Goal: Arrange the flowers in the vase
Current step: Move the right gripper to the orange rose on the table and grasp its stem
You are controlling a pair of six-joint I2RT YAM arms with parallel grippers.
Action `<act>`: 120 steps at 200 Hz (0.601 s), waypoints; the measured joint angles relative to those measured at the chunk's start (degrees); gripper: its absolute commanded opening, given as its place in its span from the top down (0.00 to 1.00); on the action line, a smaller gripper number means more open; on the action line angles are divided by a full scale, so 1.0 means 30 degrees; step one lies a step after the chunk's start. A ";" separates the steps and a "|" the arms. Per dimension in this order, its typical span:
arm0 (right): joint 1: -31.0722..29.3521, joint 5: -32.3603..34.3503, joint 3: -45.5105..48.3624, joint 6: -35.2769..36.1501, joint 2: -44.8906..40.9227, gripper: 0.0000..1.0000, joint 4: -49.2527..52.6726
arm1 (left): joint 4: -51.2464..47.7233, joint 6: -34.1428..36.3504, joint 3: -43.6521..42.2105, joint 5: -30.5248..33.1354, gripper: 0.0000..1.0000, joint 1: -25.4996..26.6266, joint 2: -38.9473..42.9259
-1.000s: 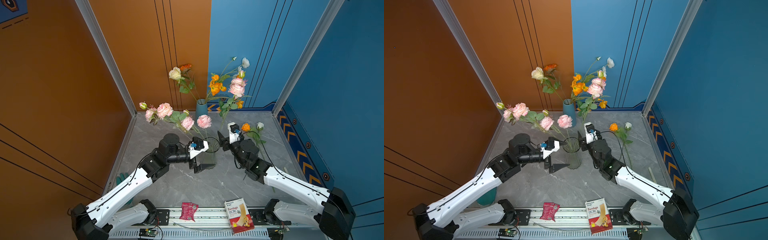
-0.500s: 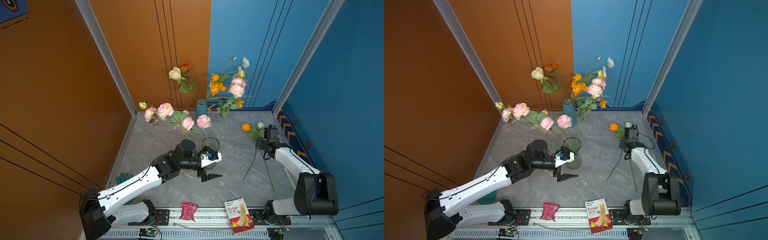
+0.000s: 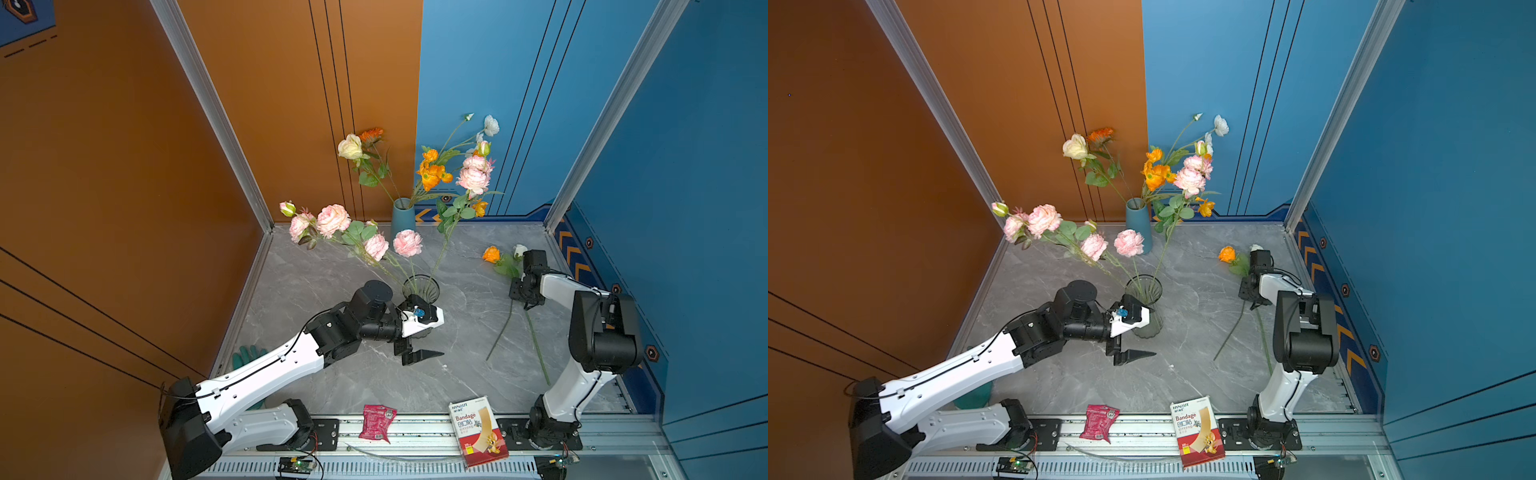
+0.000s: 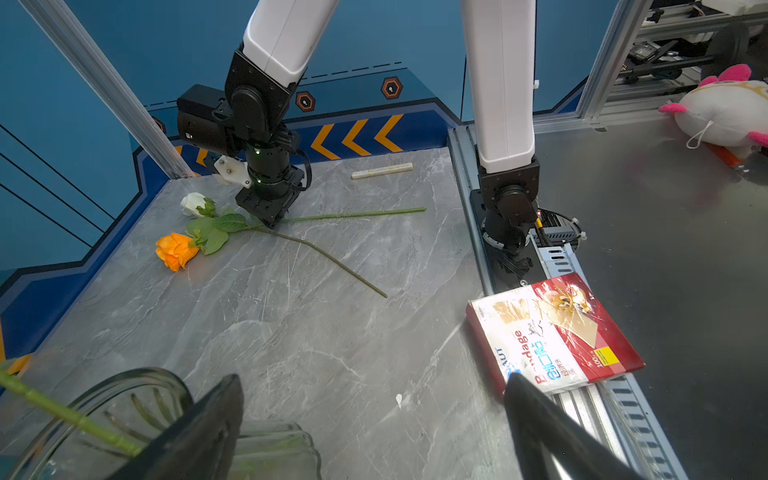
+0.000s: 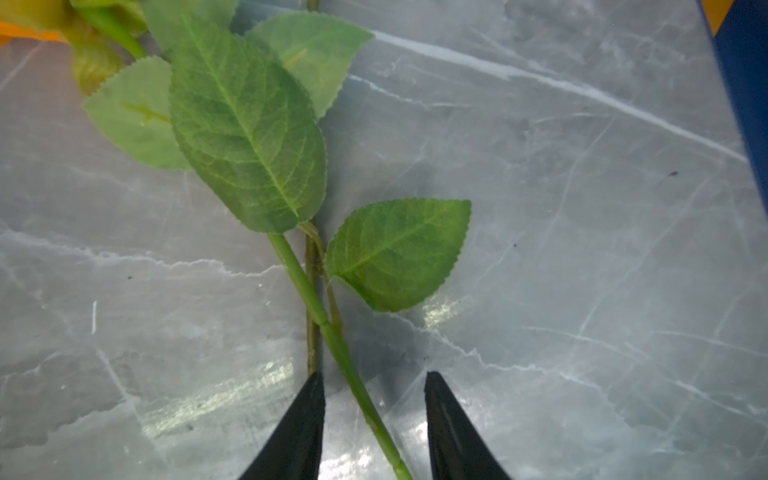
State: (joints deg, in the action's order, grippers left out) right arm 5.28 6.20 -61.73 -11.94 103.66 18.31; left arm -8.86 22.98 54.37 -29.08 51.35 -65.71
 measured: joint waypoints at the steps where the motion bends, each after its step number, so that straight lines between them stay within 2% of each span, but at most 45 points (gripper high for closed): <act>1: 0.0000 0.0000 -0.0015 0.0000 0.0015 0.59 0.0007 | -0.0007 0.0000 0.0000 0.0000 0.02 0.0000 0.0000; 120: -0.0036 -0.0641 -0.0539 0.1676 0.0699 0.90 0.0583 | -0.0925 0.0066 0.0022 0.0080 0.02 0.0000 -0.0066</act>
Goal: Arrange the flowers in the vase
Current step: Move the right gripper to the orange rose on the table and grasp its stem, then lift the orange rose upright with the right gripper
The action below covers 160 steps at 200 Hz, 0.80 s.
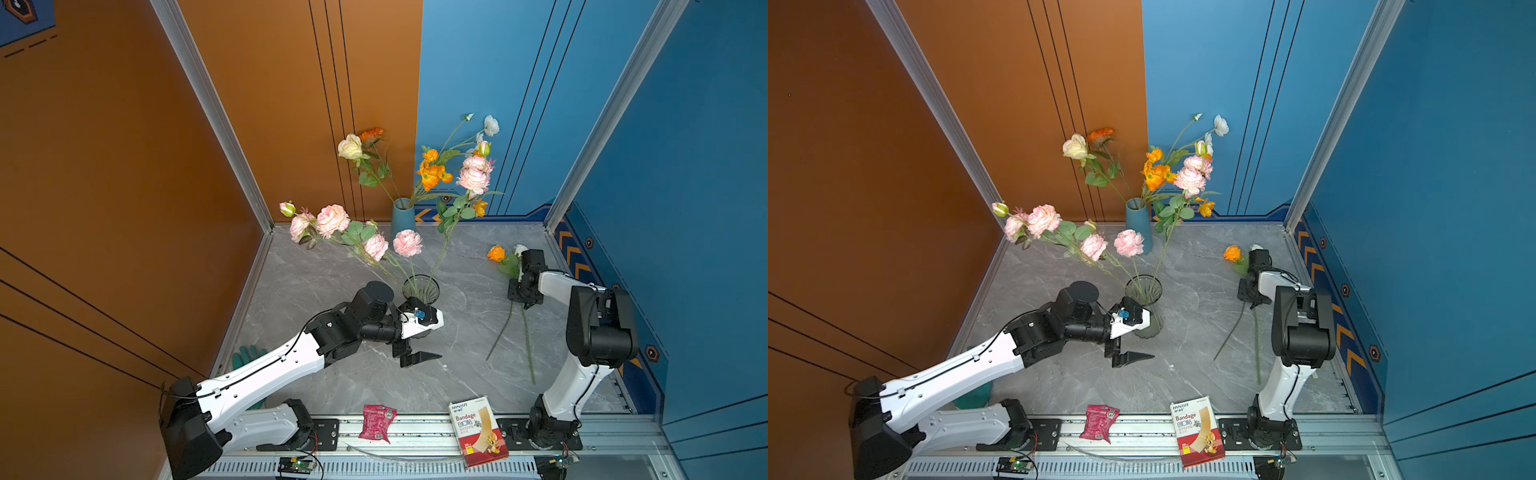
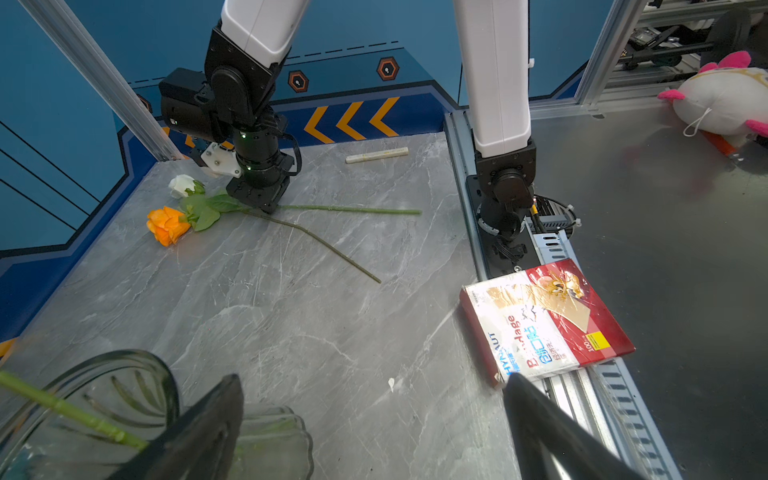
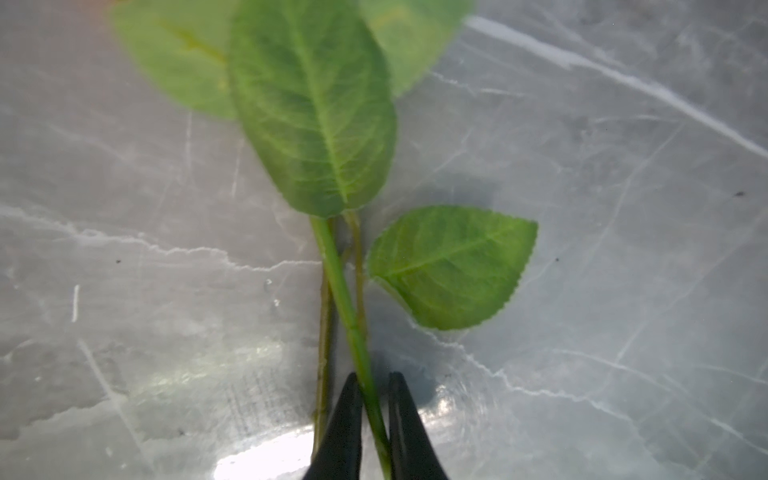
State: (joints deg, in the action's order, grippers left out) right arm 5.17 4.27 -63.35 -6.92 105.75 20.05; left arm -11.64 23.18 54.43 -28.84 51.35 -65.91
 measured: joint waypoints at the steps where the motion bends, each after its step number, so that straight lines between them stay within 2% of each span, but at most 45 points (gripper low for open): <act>1: -0.0007 -0.0029 0.0000 0.0044 0.0000 0.90 0.0000 | -0.0007 0.0000 0.0000 0.0000 0.02 0.0000 -0.0007; 48: -0.0372 -0.0299 -0.0015 0.1712 -0.0168 1.00 0.0204 | -0.0175 0.0066 0.0000 0.0138 0.02 0.0000 -0.0073; 105: -0.2091 -0.0036 -0.0015 0.2907 -0.3016 1.00 0.0481 | -0.0357 0.0219 0.0109 0.0262 0.02 0.0022 -0.0146; 138: -0.2834 0.0051 0.0095 0.2339 -0.5129 1.00 0.0430 | -0.0379 0.0350 0.0168 0.0284 0.02 0.0029 -0.0117; 160: -0.2346 -0.0823 0.1341 0.0124 -0.7184 1.00 -0.0590 | -0.0590 0.0525 0.0168 0.0488 0.02 0.0029 0.0335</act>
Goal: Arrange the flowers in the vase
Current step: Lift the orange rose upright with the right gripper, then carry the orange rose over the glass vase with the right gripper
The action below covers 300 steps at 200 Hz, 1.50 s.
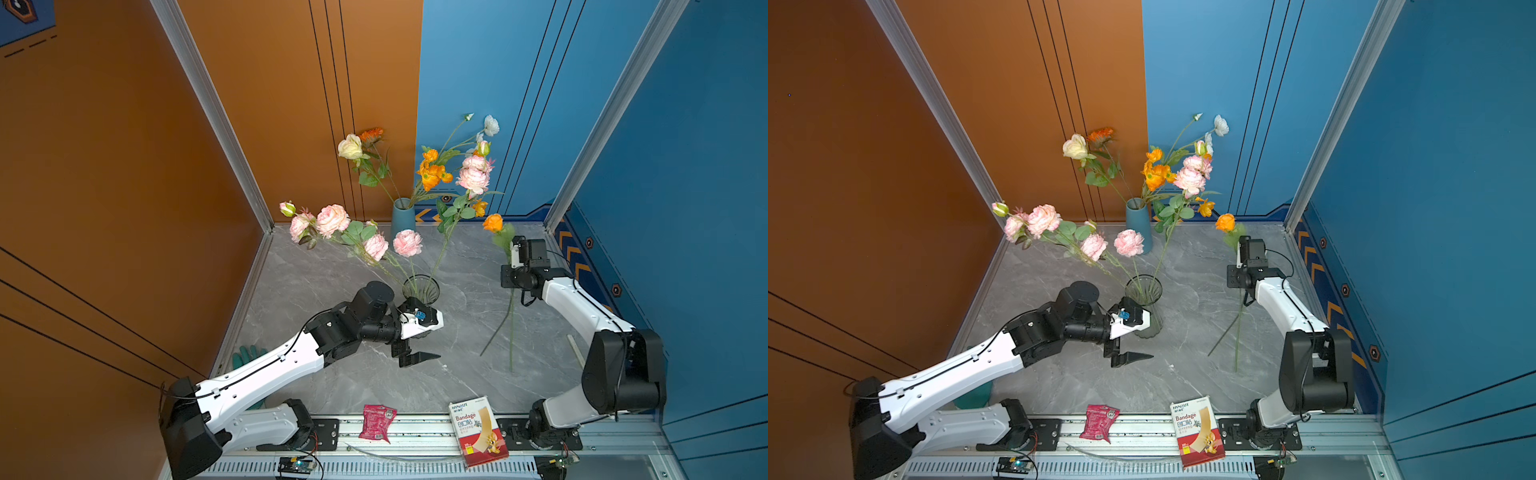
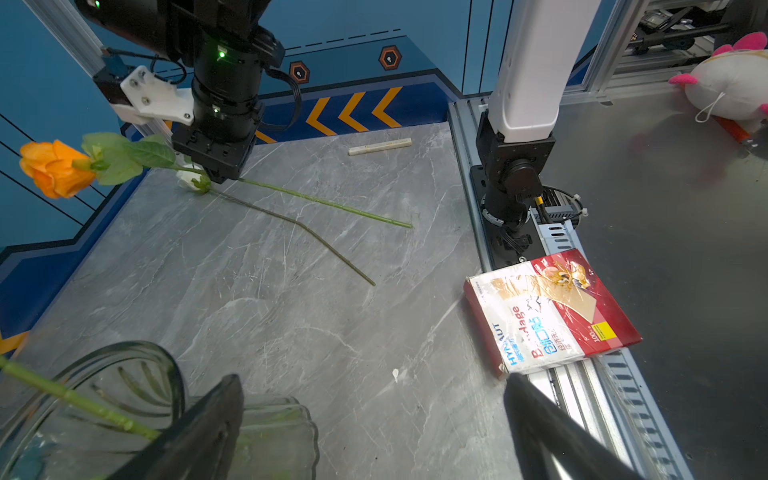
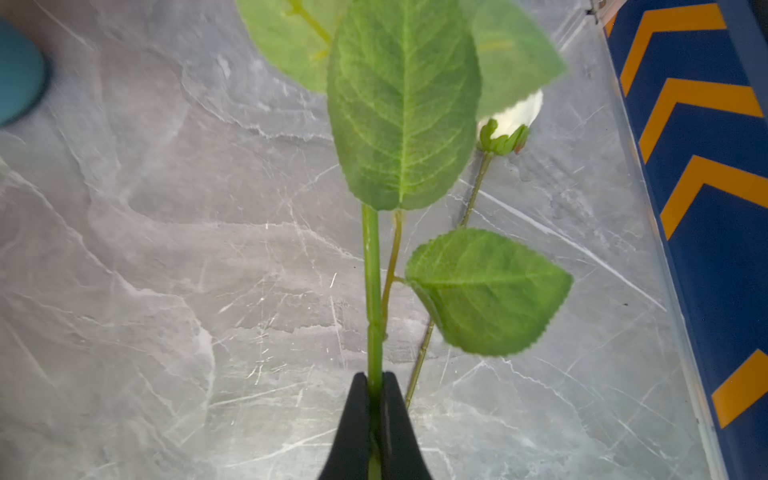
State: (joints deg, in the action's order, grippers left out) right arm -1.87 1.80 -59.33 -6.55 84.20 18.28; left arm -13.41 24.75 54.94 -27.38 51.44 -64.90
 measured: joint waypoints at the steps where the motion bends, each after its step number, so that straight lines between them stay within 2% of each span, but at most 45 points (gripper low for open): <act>1: 0.0058 -0.0066 0.0131 -0.0226 -0.0160 1.00 -0.0095 | 0.0000 0.0007 0.0000 0.0007 0.02 0.0000 0.0022; 45: 0.0525 0.0270 0.3519 -0.6127 -0.4699 1.00 -0.2710 | -0.0051 0.0583 0.0000 0.0117 0.02 -0.0816 0.2200; 64: -0.0430 0.1821 0.3803 -0.7796 -0.6623 1.00 -0.3373 | 0.0124 0.0597 -0.0007 -0.0044 0.02 -0.1880 0.2943; 79: -0.1982 0.3687 0.3599 -0.8335 -0.8218 1.00 -0.3891 | 0.0415 0.0488 -0.0036 -0.0328 0.02 -0.2703 0.3220; 124: -0.6266 0.8495 0.1858 -0.8058 -1.0863 1.00 -0.6448 | 0.1275 0.0015 -0.0080 -0.1107 0.02 -0.4255 0.3242; 185: -1.0353 1.1846 0.0721 -0.6244 -1.0280 1.00 -1.0105 | 0.1683 -0.0204 -0.0189 -0.1479 0.02 -0.4430 0.3242; 247: -1.2058 1.3012 -0.0131 -0.4503 -0.7927 1.00 -1.3449 | 0.1690 -0.0262 -0.0189 -0.1610 0.02 -0.4430 0.3242; 300: -1.2531 1.3012 -0.0328 -0.4102 -0.6594 1.00 -1.4098 | 0.1690 -0.0270 -0.0189 -0.1749 0.02 -0.4430 0.3242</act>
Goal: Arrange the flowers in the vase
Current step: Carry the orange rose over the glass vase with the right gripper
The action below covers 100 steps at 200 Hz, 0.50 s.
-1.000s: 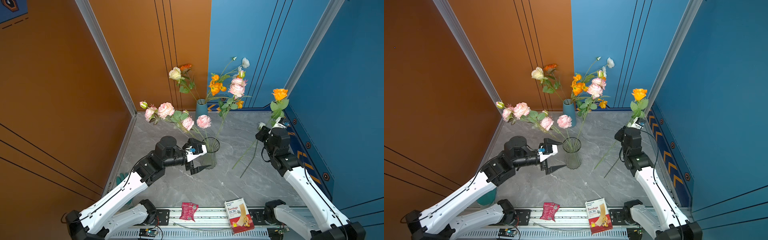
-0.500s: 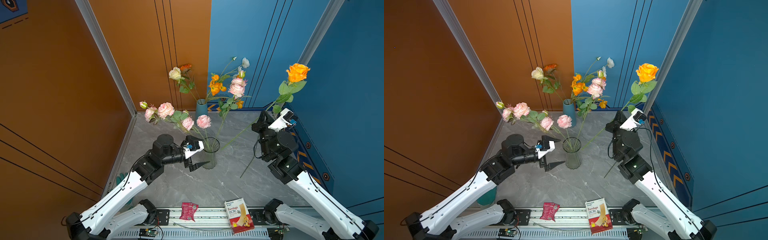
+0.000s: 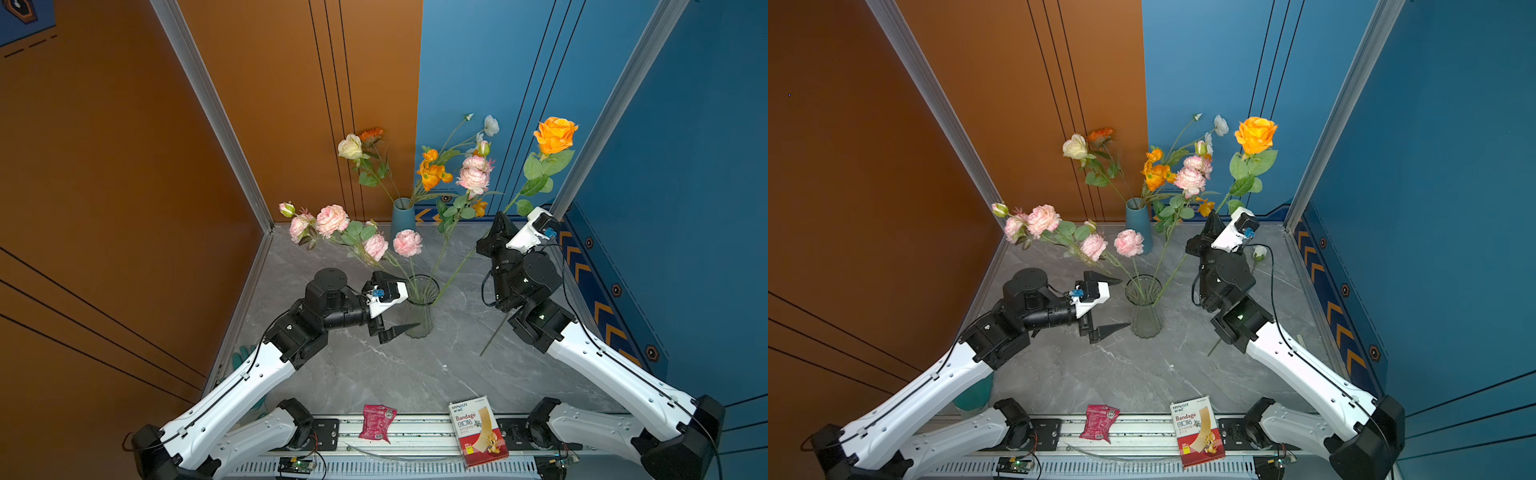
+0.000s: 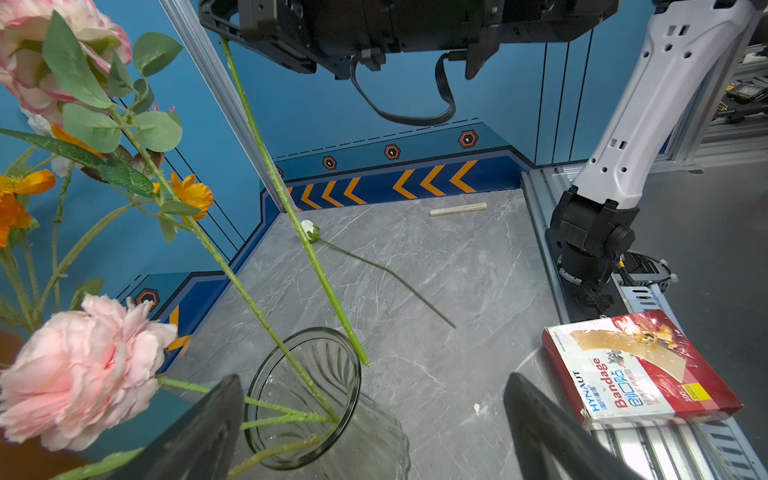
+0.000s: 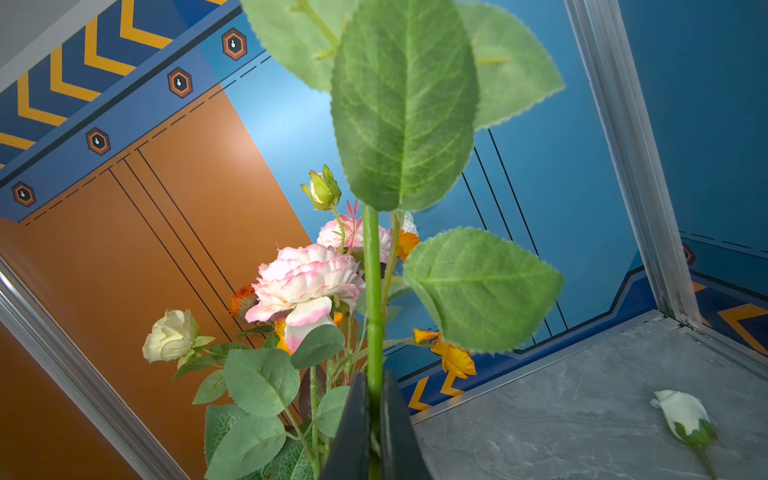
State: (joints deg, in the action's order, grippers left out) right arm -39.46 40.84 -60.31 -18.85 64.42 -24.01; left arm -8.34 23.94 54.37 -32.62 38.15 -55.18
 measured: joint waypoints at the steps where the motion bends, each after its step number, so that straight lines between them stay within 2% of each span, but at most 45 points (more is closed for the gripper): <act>1: 0.0000 0.0000 -0.0022 0.0015 0.0015 1.00 0.0000 | 0.0000 0.0000 0.0000 -0.0007 0.02 0.0000 0.0000; 100: -0.0219 -0.0022 -0.1115 0.0495 0.0138 1.00 -0.0051 | 0.0000 -0.0299 0.0000 -0.0503 0.02 -0.0087 0.0000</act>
State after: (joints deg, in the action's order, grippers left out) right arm -40.12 40.77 -63.66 -17.37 64.84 -24.16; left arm -8.34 23.05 54.37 -34.13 37.89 -55.18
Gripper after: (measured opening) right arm 0.066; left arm 0.979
